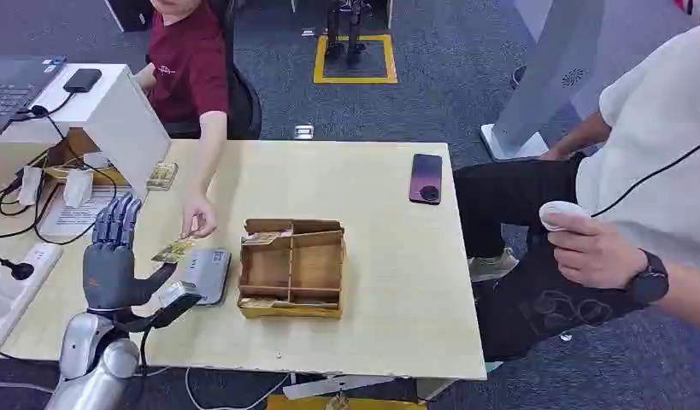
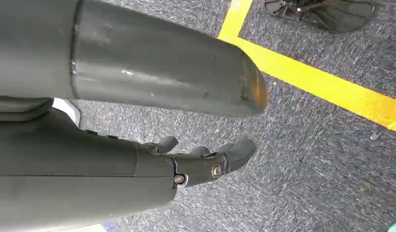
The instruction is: Pass the card to the sensor for recognition and then transmit it.
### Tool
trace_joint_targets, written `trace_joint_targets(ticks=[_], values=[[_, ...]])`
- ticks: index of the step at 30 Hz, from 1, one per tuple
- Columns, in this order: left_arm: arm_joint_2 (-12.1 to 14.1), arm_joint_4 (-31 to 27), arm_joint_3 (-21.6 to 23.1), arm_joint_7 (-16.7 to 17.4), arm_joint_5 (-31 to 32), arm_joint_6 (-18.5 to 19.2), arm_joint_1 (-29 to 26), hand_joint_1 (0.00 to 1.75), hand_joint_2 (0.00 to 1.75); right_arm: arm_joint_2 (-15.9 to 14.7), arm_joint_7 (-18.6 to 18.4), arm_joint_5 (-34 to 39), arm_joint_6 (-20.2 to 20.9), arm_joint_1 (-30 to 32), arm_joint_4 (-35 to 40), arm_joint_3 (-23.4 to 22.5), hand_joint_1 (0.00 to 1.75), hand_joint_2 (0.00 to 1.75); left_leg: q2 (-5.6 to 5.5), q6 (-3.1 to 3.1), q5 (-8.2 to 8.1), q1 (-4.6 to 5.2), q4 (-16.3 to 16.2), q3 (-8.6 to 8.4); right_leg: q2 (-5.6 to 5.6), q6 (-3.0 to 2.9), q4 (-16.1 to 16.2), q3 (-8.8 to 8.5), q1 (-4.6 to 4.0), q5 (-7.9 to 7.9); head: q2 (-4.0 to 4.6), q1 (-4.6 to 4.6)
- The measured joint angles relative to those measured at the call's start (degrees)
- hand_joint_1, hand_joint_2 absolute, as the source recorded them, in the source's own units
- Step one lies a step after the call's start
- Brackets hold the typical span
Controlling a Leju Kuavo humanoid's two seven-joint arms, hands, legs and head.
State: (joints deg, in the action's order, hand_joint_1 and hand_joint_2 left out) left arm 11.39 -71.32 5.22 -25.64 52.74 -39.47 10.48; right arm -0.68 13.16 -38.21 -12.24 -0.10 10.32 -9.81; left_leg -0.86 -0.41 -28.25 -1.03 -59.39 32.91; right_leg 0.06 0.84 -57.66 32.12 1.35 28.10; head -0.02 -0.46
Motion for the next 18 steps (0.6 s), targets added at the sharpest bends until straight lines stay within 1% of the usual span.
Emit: trace_joint_targets(ticks=[1,2,3,4,9,10,11,18], values=[[0.0,0.0,0.0,-0.09,-0.07,0.0,0.0,0.0,1.75,-0.02,0.0,-0.09,-0.13,0.0,0.0,0.0,0.0,0.0,0.0,0.0,0.0,0.0,0.0,0.0,0.0,0.0,0.0,0.0,0.0,0.0,0.0,-0.02],[0.0,0.0,0.0,-0.09,-0.11,0.02,0.0,0.03,1.75,0.0,0.0,-0.17,-0.2,-0.01,0.0,0.0,0.0,0.0,0.0,0.0,0.0,0.0,0.0,0.0,0.0,0.0,0.0,0.0,0.0,0.0,0.0,0.0],[0.0,0.0,0.0,-0.09,-0.2,0.02,0.0,0.35,1.75,0.0,0.0,-0.17,-0.24,-0.01,0.0,0.0,0.0,0.0,0.0,0.0,0.0,0.0,0.0,0.0,0.0,0.0,0.0,0.0,0.0,0.0,0.0,-0.02],[0.0,0.0,0.0,-0.09,-0.26,0.02,0.0,1.31,1.75,0.0,-0.02,-0.17,-0.26,-0.01,0.0,-0.02,0.0,0.0,0.0,0.0,0.0,0.0,0.0,0.0,0.0,0.0,0.0,0.0,0.0,0.0,0.0,-0.02],[0.04,0.0,0.0,-0.09,-1.13,0.11,0.0,1.31,1.75,-0.02,0.0,-0.44,-0.33,-0.01,0.0,-0.17,0.0,0.0,0.0,0.0,0.0,0.0,0.0,0.0,0.0,0.0,0.0,0.0,0.0,0.0,0.0,0.0],[0.04,0.0,0.0,-0.09,-1.27,0.11,0.0,1.66,1.75,-0.02,0.0,-0.55,-0.33,-0.01,0.0,-0.24,0.0,0.0,0.0,0.0,0.0,0.0,0.0,0.0,0.0,0.0,0.0,0.0,0.0,0.0,0.0,0.0],[0.04,0.0,0.0,-0.09,-1.36,0.11,0.0,1.75,1.75,-0.02,0.0,-0.57,-0.33,-0.02,0.0,-0.33,0.0,0.0,0.0,0.0,0.0,0.0,0.0,0.0,0.0,0.0,0.0,0.0,0.0,0.0,0.0,0.0],[0.11,0.0,0.0,-0.72,-2.38,0.28,0.0,1.75,1.75,-0.02,0.0,-0.83,-0.35,-0.05,0.0,-0.63,0.0,0.0,0.0,0.0,0.0,0.0,0.0,0.0,0.0,0.0,0.0,0.0,0.0,0.0,0.0,0.0]])
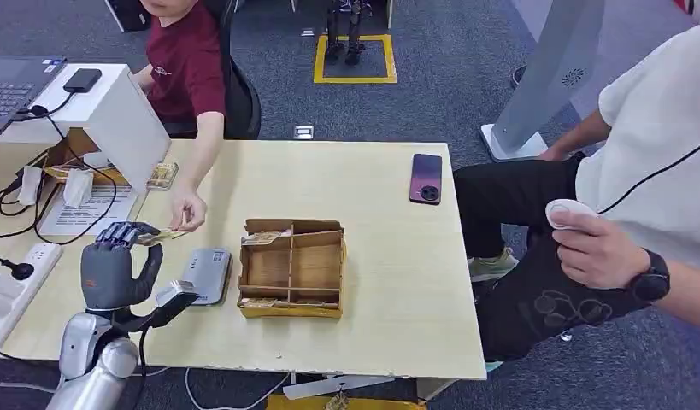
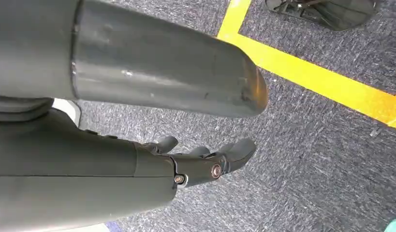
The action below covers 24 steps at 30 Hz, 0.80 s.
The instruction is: Pass the card to the sensor for recognition and then transmit it.
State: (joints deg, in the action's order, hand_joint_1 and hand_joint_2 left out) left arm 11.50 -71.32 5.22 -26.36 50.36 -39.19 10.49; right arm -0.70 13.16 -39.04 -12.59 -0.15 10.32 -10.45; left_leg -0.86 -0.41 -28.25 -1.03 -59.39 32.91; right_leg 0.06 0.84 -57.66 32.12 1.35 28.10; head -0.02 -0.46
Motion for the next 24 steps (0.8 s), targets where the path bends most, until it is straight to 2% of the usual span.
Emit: trace_joint_targets(ticks=[6,13,15,18,24], values=[[0.11,0.0,0.0,-1.9,-3.17,0.31,0.0,1.75,1.75,0.0,0.09,-0.55,0.0,-0.04,0.0,-0.42,0.0,0.0,0.0,0.0,0.0,0.0,0.0,0.0,0.0,0.0,0.0,0.0,0.0,0.0,0.0,0.0],[0.15,-0.76,0.0,-3.94,-7.48,2.45,-0.2,1.75,1.75,0.0,0.15,-0.94,0.0,-0.11,0.0,-0.7,0.0,0.0,0.0,0.0,0.0,0.0,0.0,0.0,0.0,0.0,0.0,0.0,0.0,0.0,0.0,0.0],[0.13,-0.87,0.0,-2.96,-10.13,6.75,-0.2,1.75,1.75,0.0,0.09,-0.9,0.0,-0.12,0.0,-0.79,0.0,0.0,0.0,0.0,0.0,0.0,0.0,0.0,0.0,0.0,0.0,0.0,0.0,0.0,0.0,0.02],[0.15,-0.87,0.0,-0.55,-16.91,18.58,-0.15,1.75,1.75,0.0,0.07,-0.66,0.0,-0.09,0.0,-1.23,0.0,0.0,0.0,0.0,0.0,0.0,0.0,0.0,0.0,0.0,0.0,0.0,0.0,0.0,0.0,0.0],[-0.07,-0.76,0.0,3.74,-22.03,27.22,0.5,1.75,1.75,0.0,0.07,-0.57,0.0,-0.07,0.0,-2.21,0.0,0.0,0.0,0.0,0.0,0.0,0.0,0.0,0.0,0.0,0.0,0.01,0.0,0.0,0.0,-0.02]])
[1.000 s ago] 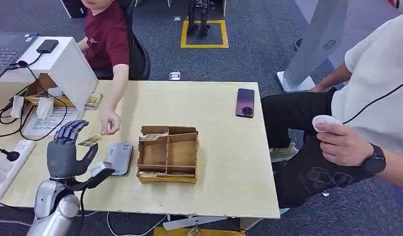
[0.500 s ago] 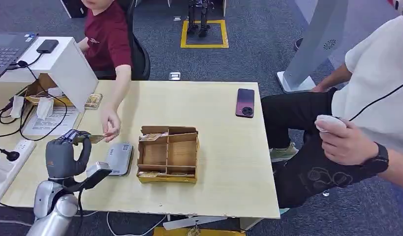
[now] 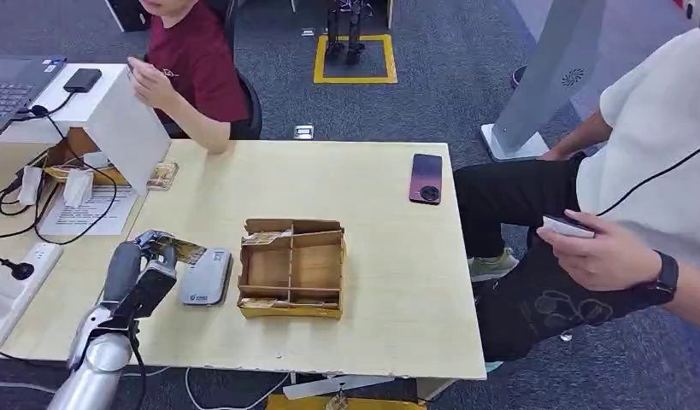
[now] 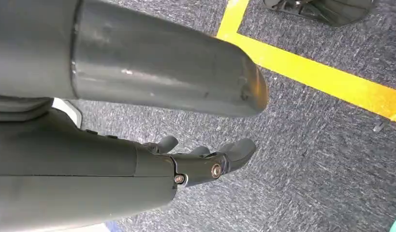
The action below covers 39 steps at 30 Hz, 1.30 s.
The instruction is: Pass the card to the sensor for recognition and then transmit it.
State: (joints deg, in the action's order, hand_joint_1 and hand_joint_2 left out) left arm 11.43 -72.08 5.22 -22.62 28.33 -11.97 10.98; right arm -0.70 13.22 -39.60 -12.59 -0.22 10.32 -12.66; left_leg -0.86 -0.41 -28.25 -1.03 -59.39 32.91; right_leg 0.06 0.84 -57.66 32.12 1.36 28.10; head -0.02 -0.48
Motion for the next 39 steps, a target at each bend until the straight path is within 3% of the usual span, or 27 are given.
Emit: trace_joint_targets(ticks=[4,9,12,18,23,39], values=[[0.04,0.26,0.0,0.5,-0.52,1.11,0.57,1.75,1.75,0.0,0.0,0.0,0.0,0.03,0.0,-0.07,0.0,0.0,0.0,0.0,0.0,0.0,0.0,0.0,0.0,0.0,0.0,0.0,0.0,0.0,0.0,0.02],[-0.09,0.81,-0.02,2.12,0.39,-0.29,1.15,1.75,1.75,0.02,0.0,-0.13,-0.26,0.03,0.0,-0.68,0.0,0.0,0.0,0.0,0.0,0.0,0.0,0.0,0.0,0.0,0.0,0.0,0.0,0.0,0.0,0.0],[-0.33,1.59,-0.09,5.21,-0.7,0.98,1.7,1.75,1.75,0.02,-0.2,-0.2,-0.28,0.03,0.0,-1.11,0.0,0.0,0.0,0.0,0.0,0.0,0.0,0.0,0.0,0.0,0.0,0.0,0.0,0.0,0.0,0.02],[-0.61,6.29,-0.09,9.48,5.04,-1.2,4.23,1.75,1.75,0.13,-0.42,-0.76,-0.26,0.03,0.0,-1.55,0.0,0.0,0.0,0.0,0.0,0.0,0.0,0.0,0.0,0.0,0.0,0.0,0.0,-0.02,0.0,0.0],[-0.94,10.44,-0.09,10.18,8.52,-2.58,5.27,1.75,1.75,0.26,-0.44,-1.36,-0.26,0.03,0.0,-2.16,0.0,0.0,0.01,0.0,0.0,0.0,-0.01,0.0,-0.01,0.0,0.0,0.0,0.0,-0.02,0.0,0.02],[-1.57,16.46,-0.09,10.51,10.27,-0.96,7.62,1.75,1.75,0.39,-0.24,-1.97,-0.33,0.03,0.0,-3.24,0.0,0.0,0.0,0.0,0.01,0.0,-0.01,-0.01,-0.01,0.0,0.0,0.0,0.0,-0.03,0.0,0.0]])
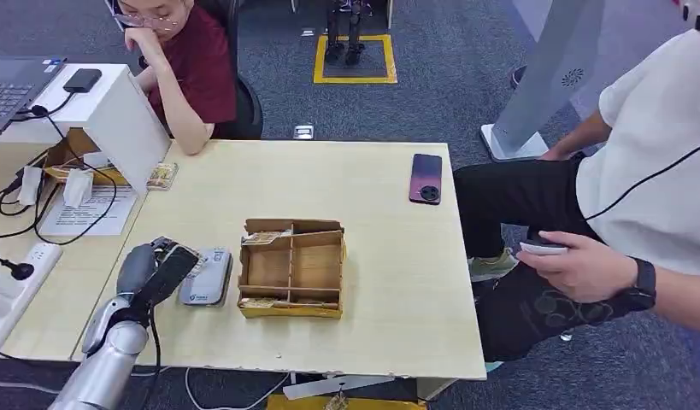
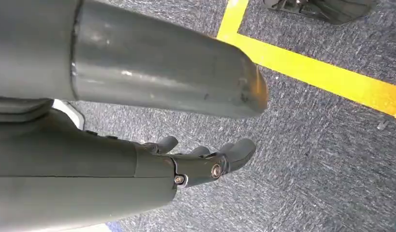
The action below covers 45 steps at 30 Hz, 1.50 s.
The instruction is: Pass the card to the sensor for recognition and then transmit it.
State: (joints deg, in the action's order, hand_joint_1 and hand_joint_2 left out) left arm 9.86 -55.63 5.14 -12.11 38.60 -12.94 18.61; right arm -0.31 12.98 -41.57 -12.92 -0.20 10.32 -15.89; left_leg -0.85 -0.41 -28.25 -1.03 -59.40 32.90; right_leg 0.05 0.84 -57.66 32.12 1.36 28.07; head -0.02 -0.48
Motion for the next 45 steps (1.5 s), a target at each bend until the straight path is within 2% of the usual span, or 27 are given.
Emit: trace_joint_targets(ticks=[4,10,14,21,24,31,42,44,45], values=[[-0.35,0.26,0.0,-0.22,0.0,0.39,0.1,1.75,1.75,0.02,-0.07,0.0,0.0,0.01,0.0,-0.22,0.0,0.0,0.0,0.0,0.0,0.0,0.0,0.0,0.0,0.0,0.0,0.0,0.0,0.0,0.0,0.02],[-0.63,0.42,0.0,-0.33,-1.22,2.95,0.23,1.75,1.75,0.13,-0.07,-0.07,0.0,0.03,0.0,-0.76,0.0,0.0,0.0,0.0,0.0,0.0,0.0,0.0,0.0,0.0,0.0,0.0,0.0,0.0,0.0,0.02],[-0.98,0.42,0.0,-0.94,-3.58,6.29,0.3,1.75,1.75,0.17,-0.09,-0.28,-0.11,0.03,0.0,-0.96,0.0,0.0,0.0,0.0,0.0,0.0,0.0,0.0,0.0,0.0,0.0,0.0,0.0,0.0,0.0,0.0],[-1.01,0.42,0.02,-0.92,-3.3,6.73,0.31,1.75,1.75,0.2,-0.09,-0.37,-0.2,0.05,0.0,-0.98,0.0,0.0,0.0,0.0,0.0,0.0,0.0,0.0,0.0,0.0,0.0,0.0,0.0,0.0,0.0,0.0],[-1.03,0.42,0.46,-0.04,-1.07,5.88,0.32,1.75,1.75,0.24,-0.11,-0.48,-0.18,0.06,0.0,-1.01,0.0,0.0,0.0,0.0,0.0,0.0,0.0,0.0,0.0,0.0,0.0,0.0,0.0,0.0,0.0,0.02],[-1.29,3.13,2.8,4.37,9.86,-1.64,1.08,1.75,1.75,0.5,0.02,-1.55,0.11,0.04,0.0,-1.44,0.0,0.0,0.0,0.0,0.0,0.0,0.0,-0.01,0.0,0.0,0.0,-0.01,0.01,-0.01,0.0,0.02],[-1.55,5.66,3.04,4.26,10.47,-2.73,1.6,1.75,1.75,0.7,0.09,-1.64,0.07,0.04,0.0,-2.38,0.0,0.0,0.0,0.0,0.0,0.0,0.0,-0.01,0.01,0.0,0.0,-0.03,0.01,-0.01,0.0,0.02],[-1.6,5.7,3.06,3.16,9.13,-2.27,1.6,1.75,1.75,0.7,0.09,-1.73,0.07,0.04,0.0,-2.4,0.0,0.0,0.0,0.03,0.02,0.0,0.0,-0.02,0.01,0.0,0.0,-0.03,0.01,-0.01,0.0,0.02],[-1.77,5.7,3.04,1.65,6.44,-1.0,1.59,1.75,1.75,0.7,0.04,-1.99,0.07,0.05,0.0,-2.43,0.0,0.0,-0.01,0.03,0.02,0.01,0.0,-0.02,0.02,0.0,0.0,-0.04,0.01,-0.01,0.0,0.02]])
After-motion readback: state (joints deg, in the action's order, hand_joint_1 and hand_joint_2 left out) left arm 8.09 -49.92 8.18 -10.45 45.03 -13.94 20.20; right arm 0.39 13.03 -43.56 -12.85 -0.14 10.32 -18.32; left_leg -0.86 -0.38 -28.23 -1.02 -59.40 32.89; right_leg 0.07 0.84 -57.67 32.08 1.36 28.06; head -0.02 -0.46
